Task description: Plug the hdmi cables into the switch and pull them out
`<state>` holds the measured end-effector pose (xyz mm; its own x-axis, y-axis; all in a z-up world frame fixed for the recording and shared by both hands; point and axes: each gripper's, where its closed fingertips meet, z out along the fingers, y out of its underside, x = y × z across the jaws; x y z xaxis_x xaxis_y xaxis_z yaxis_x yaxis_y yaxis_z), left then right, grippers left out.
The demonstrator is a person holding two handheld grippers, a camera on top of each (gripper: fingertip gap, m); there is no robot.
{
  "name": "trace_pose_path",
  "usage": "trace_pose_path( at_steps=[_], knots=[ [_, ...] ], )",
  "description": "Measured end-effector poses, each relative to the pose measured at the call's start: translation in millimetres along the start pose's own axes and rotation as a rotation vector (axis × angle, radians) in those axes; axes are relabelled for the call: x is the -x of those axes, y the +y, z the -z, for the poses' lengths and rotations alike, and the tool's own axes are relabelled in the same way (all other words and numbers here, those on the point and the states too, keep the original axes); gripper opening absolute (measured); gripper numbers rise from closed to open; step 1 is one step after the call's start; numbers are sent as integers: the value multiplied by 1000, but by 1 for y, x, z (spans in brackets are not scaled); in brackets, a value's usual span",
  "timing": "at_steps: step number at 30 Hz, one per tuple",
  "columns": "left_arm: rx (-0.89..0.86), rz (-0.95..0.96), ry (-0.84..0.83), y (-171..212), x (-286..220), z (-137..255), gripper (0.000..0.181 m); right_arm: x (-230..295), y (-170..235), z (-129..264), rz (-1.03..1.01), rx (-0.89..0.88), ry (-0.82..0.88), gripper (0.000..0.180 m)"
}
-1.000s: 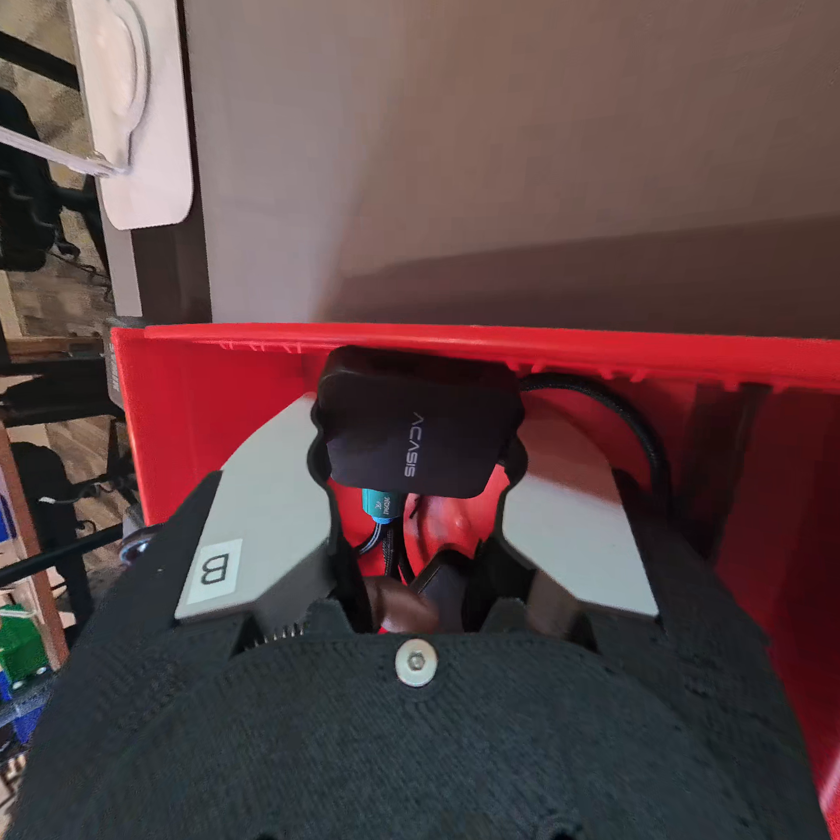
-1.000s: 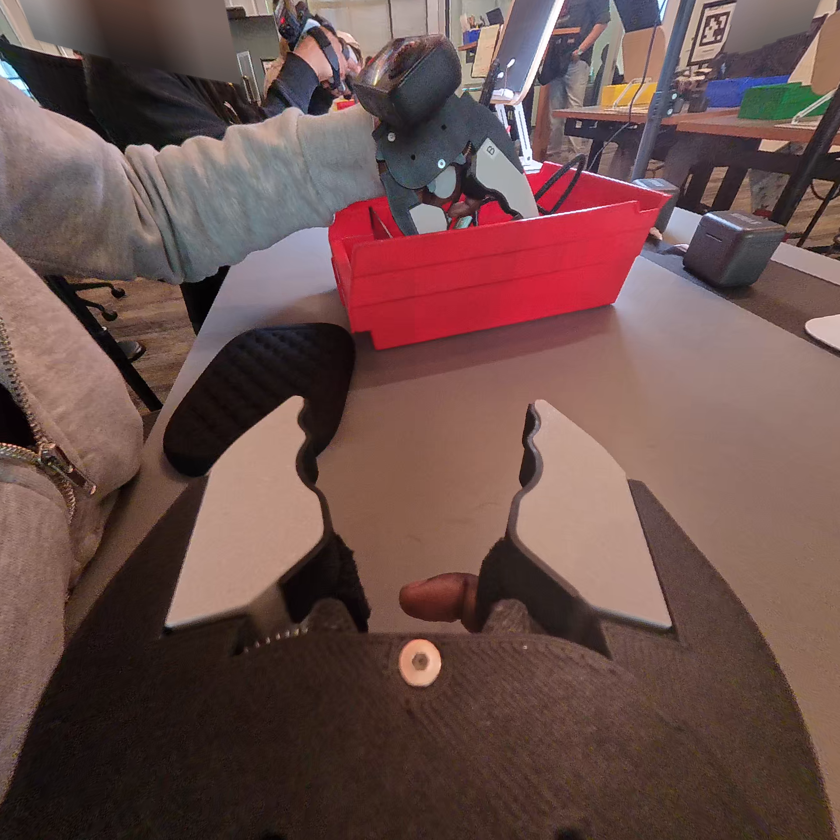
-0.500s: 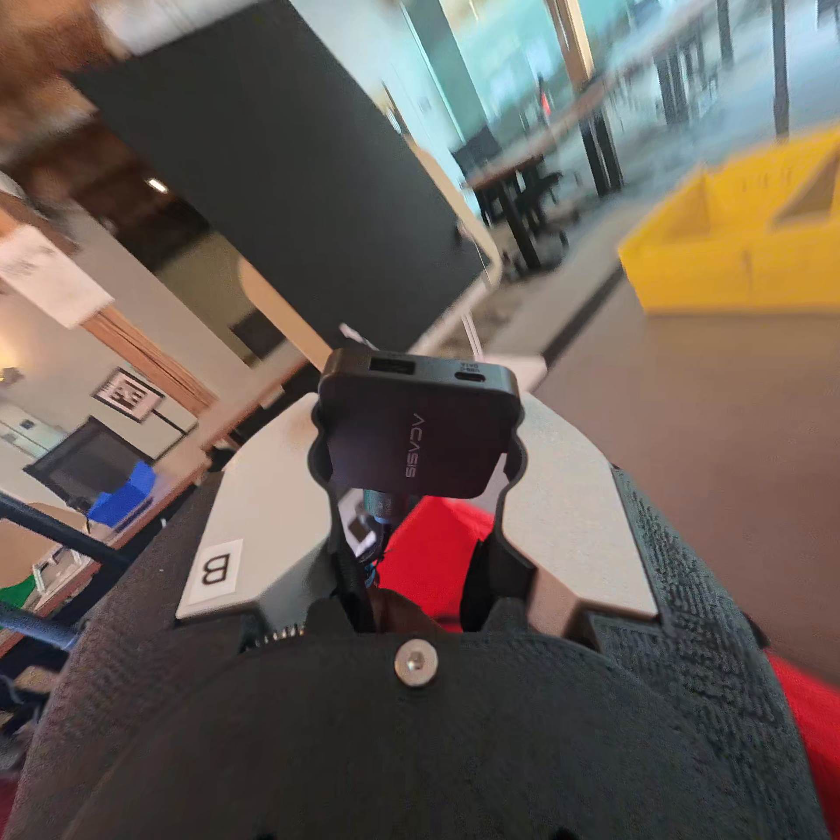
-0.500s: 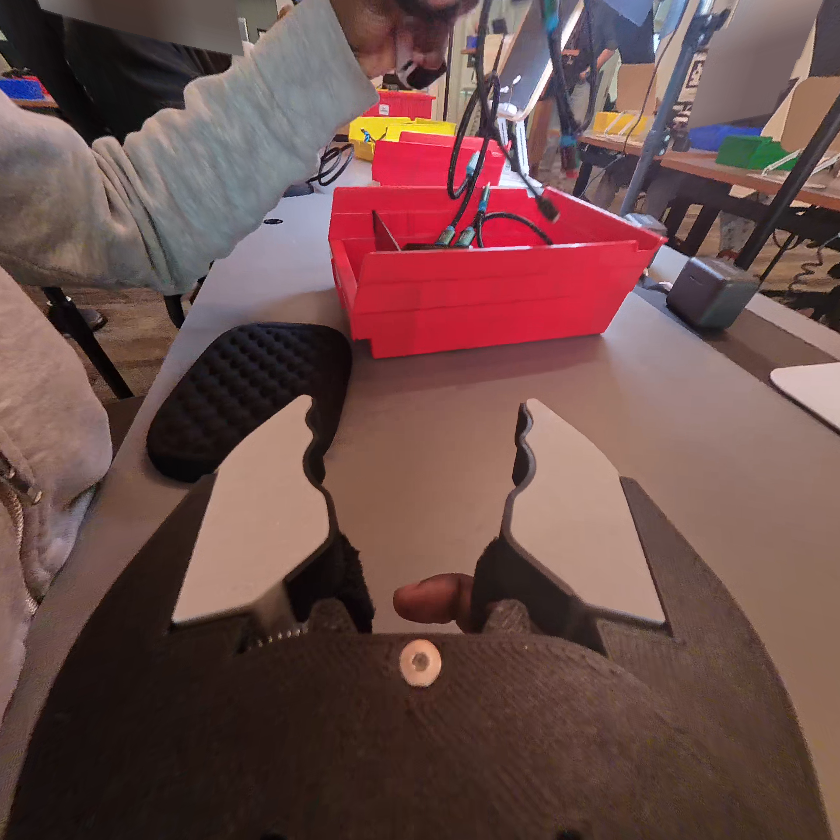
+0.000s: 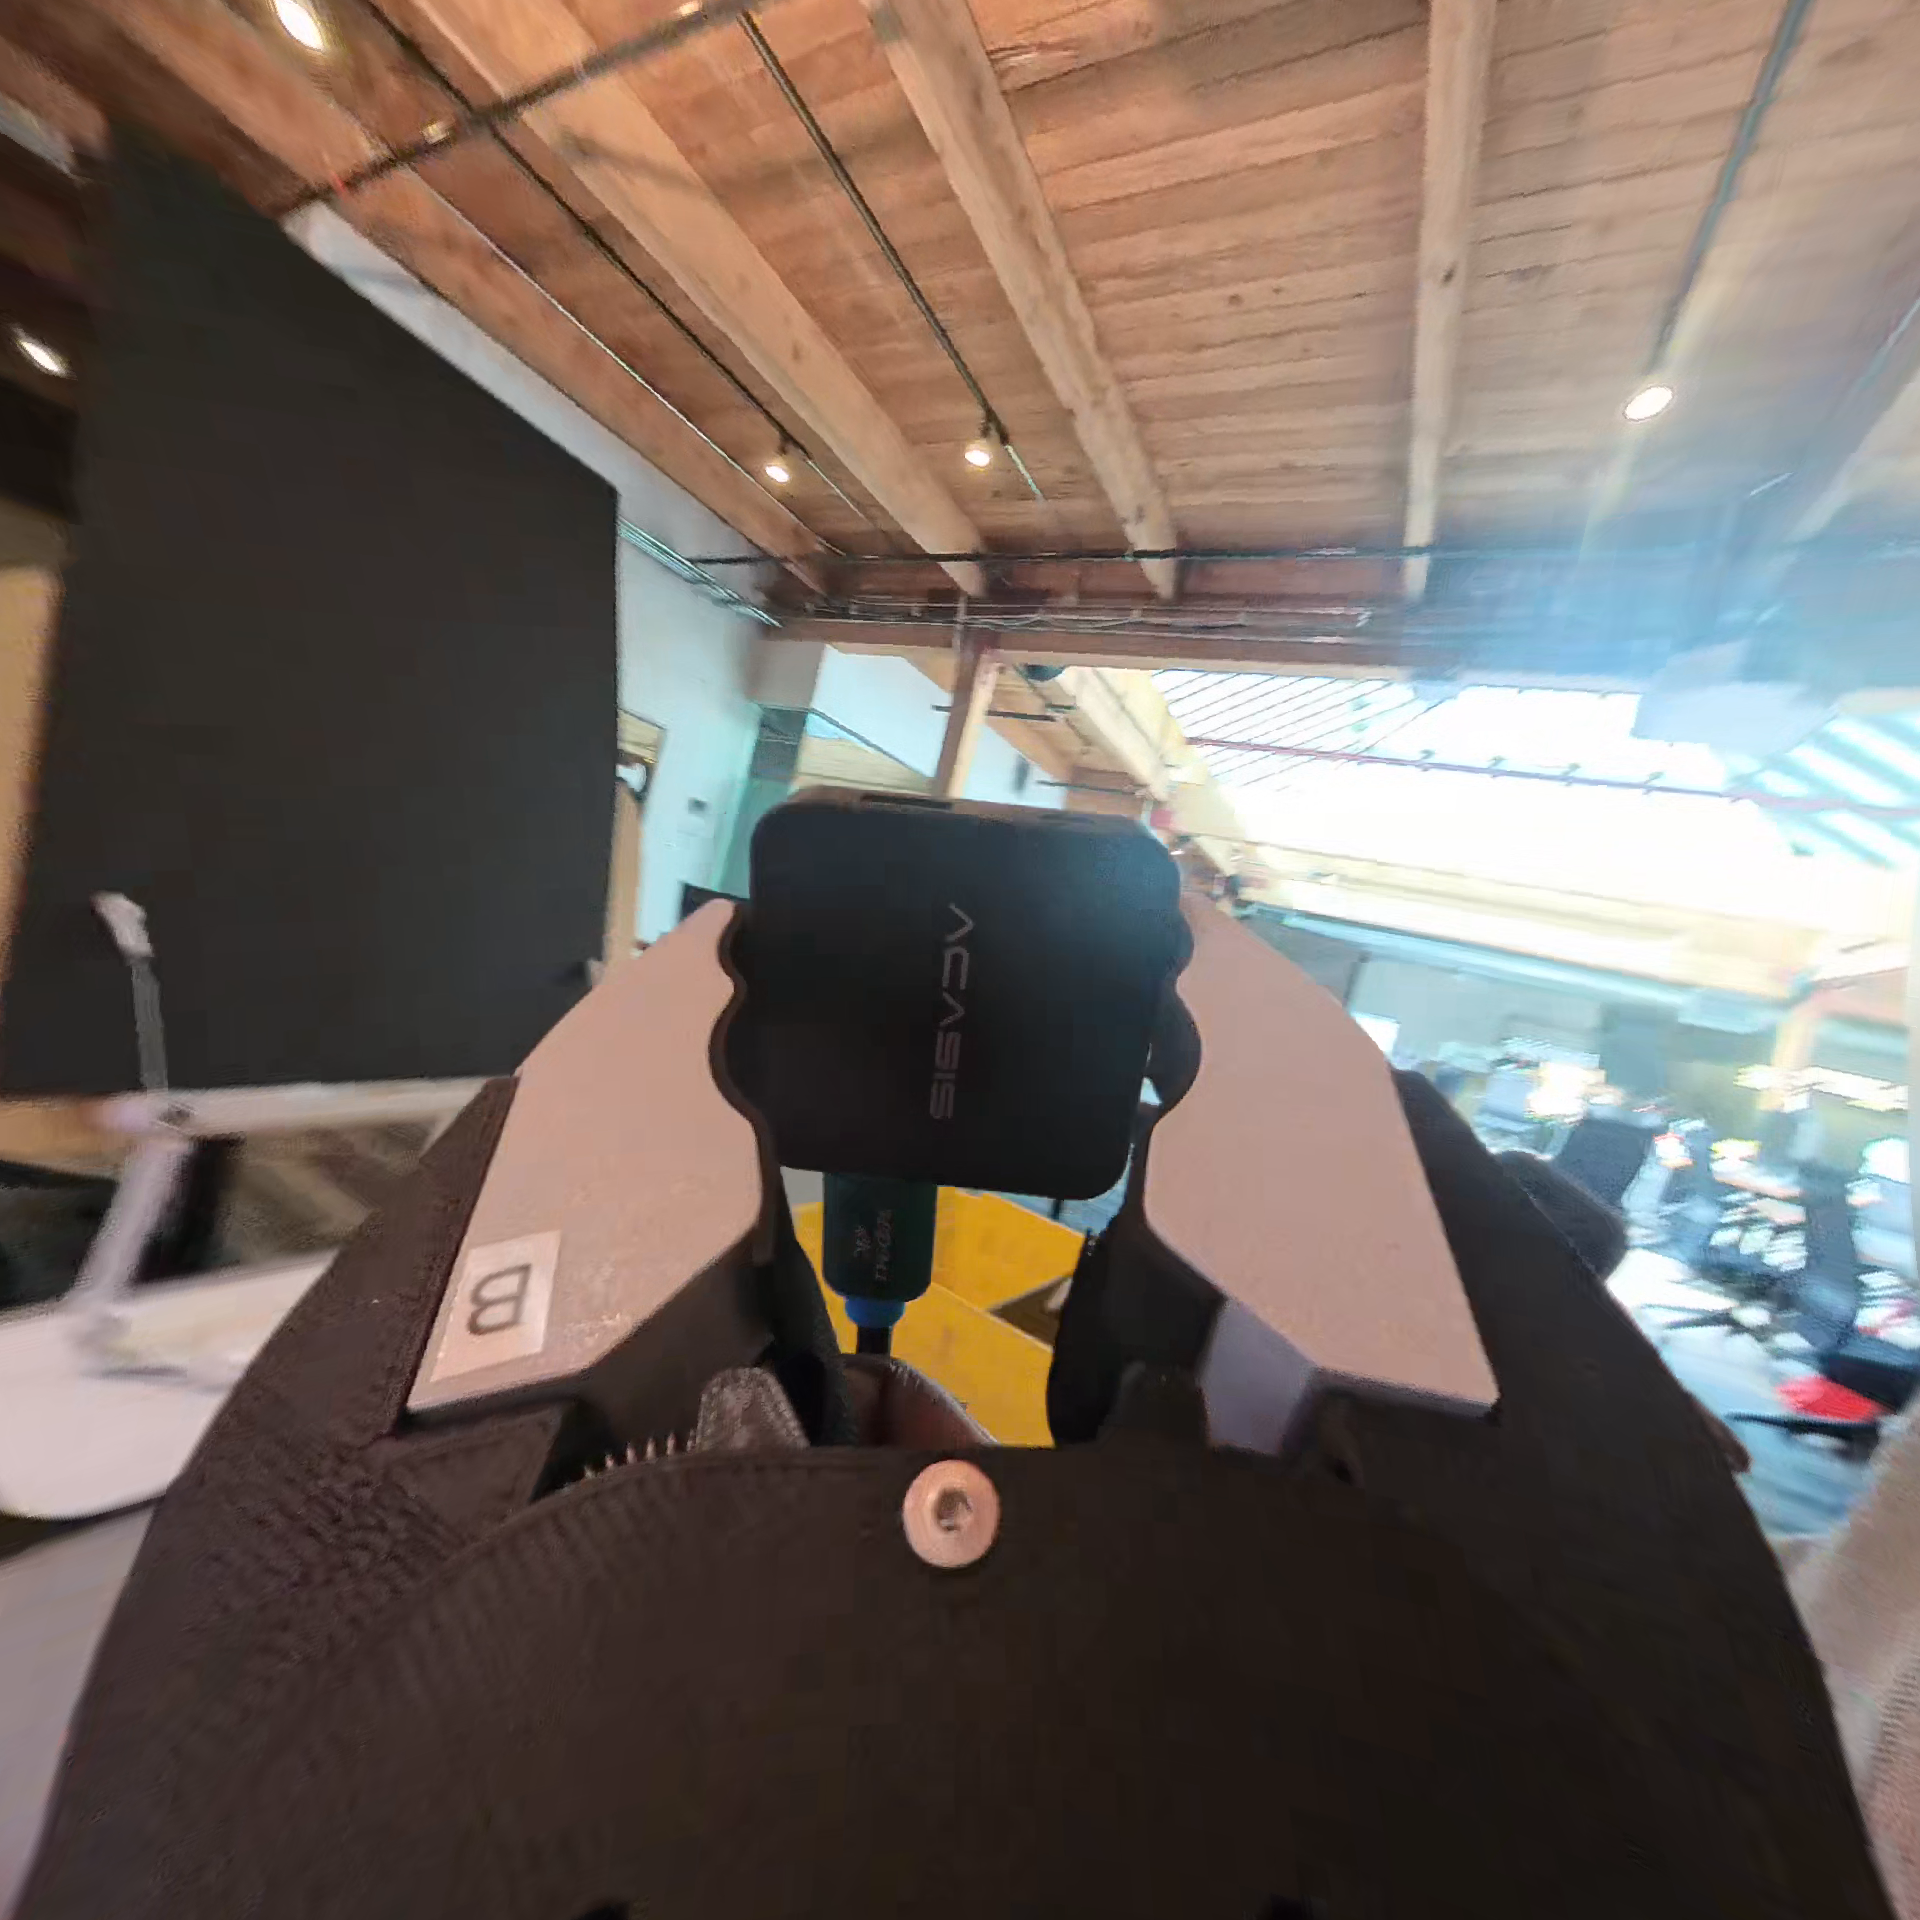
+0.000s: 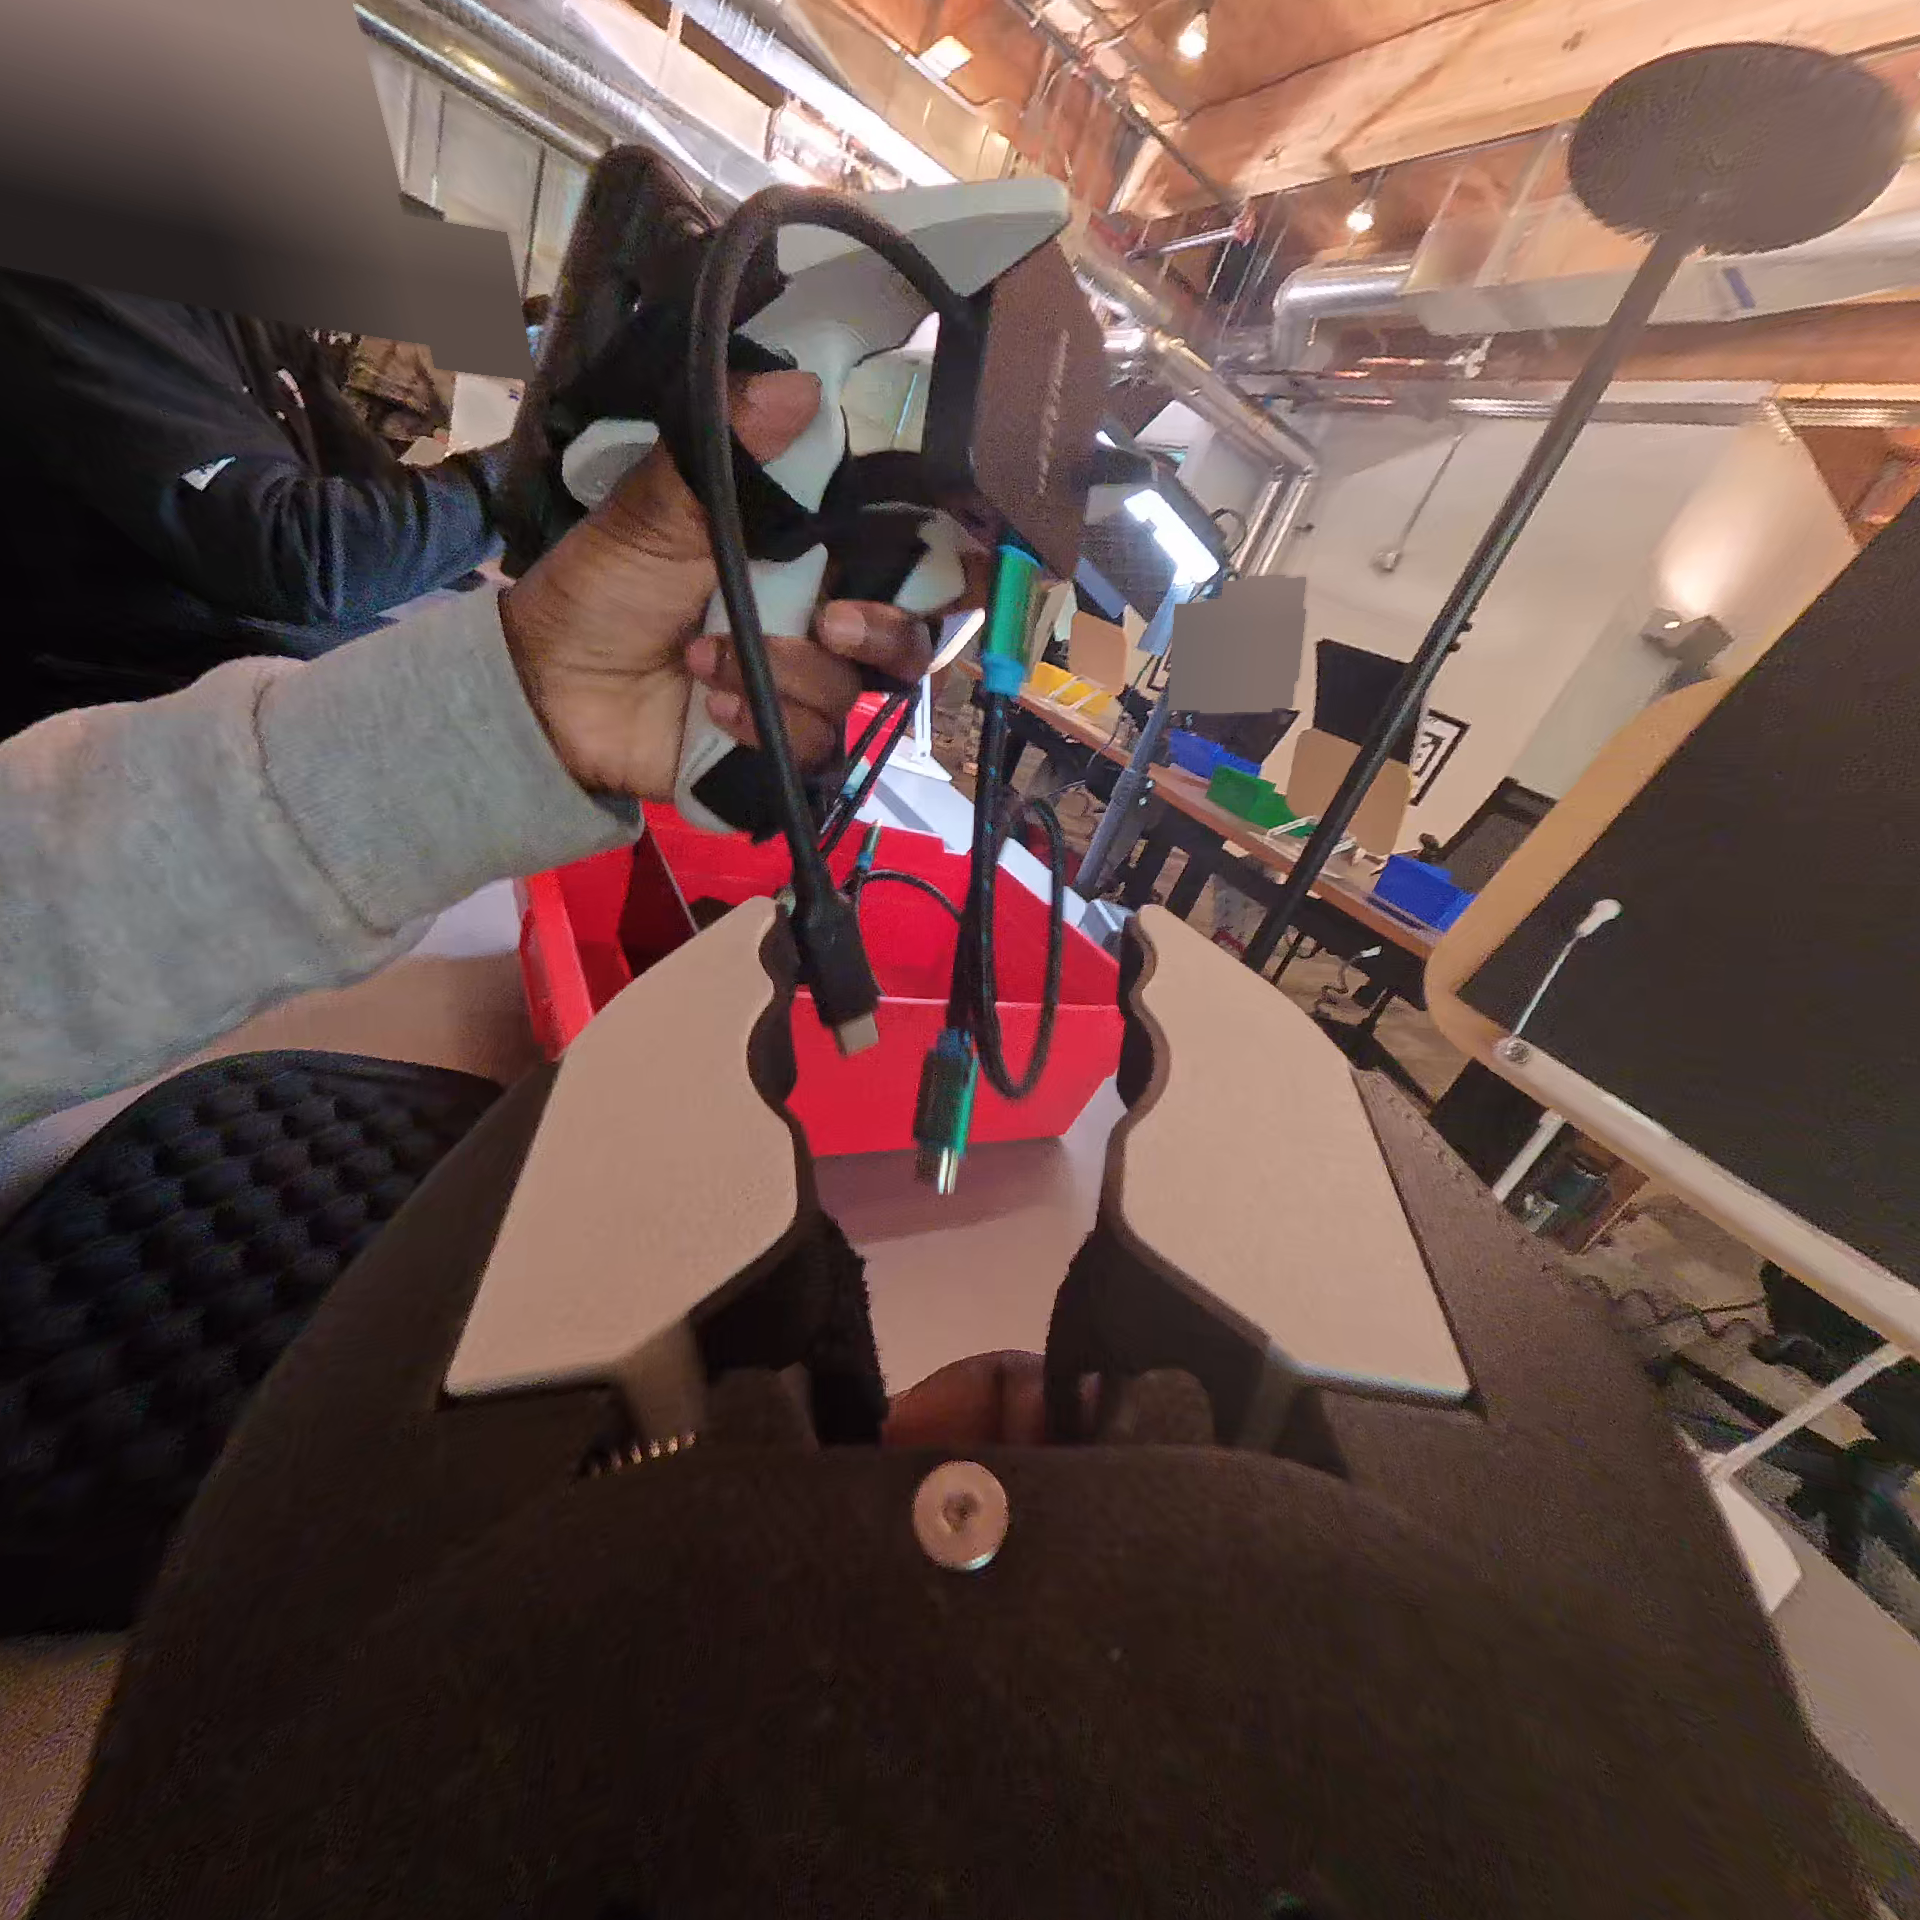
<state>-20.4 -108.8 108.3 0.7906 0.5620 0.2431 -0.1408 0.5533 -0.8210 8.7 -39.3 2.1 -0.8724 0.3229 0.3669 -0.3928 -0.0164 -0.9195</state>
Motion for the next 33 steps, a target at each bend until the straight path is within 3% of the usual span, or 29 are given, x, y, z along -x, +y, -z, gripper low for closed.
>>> trace_pose_path(
  at_steps=[3,5,8,10,12,13,15,17,22,28,30,33],
  knots=[
    [-32,120,-8,24,-3,-2,72,2,11,-3,-3,28,10,69],
    [-43,178,12,37,-6,0,72,11,16,-1,41,39,-33,65],
    [-83,302,94,44,-10,6,72,67,6,28,54,-60,-471,55],
    [-118,371,166,43,-14,12,72,62,-16,48,-78,-191,-546,48],
    [-149,410,215,43,-18,17,72,29,-37,62,-238,-344,-474,25],
    [-157,419,230,45,-21,17,75,4,-39,62,-303,-381,-357,18],
    [-173,433,237,53,-24,16,73,-42,-22,54,-310,-331,-28,30],
    [-173,458,224,65,-24,13,72,-38,-9,47,-117,-257,92,30],
    [-163,529,131,99,-15,6,73,-2,38,11,225,46,113,34],
    [-99,566,47,131,-8,1,73,-2,60,5,200,131,165,16],
    [-50,550,84,133,-10,2,73,-2,61,7,29,84,118,15],
    [-22,489,84,136,-5,7,75,-3,52,14,-478,-89,-81,14]
  ],
)
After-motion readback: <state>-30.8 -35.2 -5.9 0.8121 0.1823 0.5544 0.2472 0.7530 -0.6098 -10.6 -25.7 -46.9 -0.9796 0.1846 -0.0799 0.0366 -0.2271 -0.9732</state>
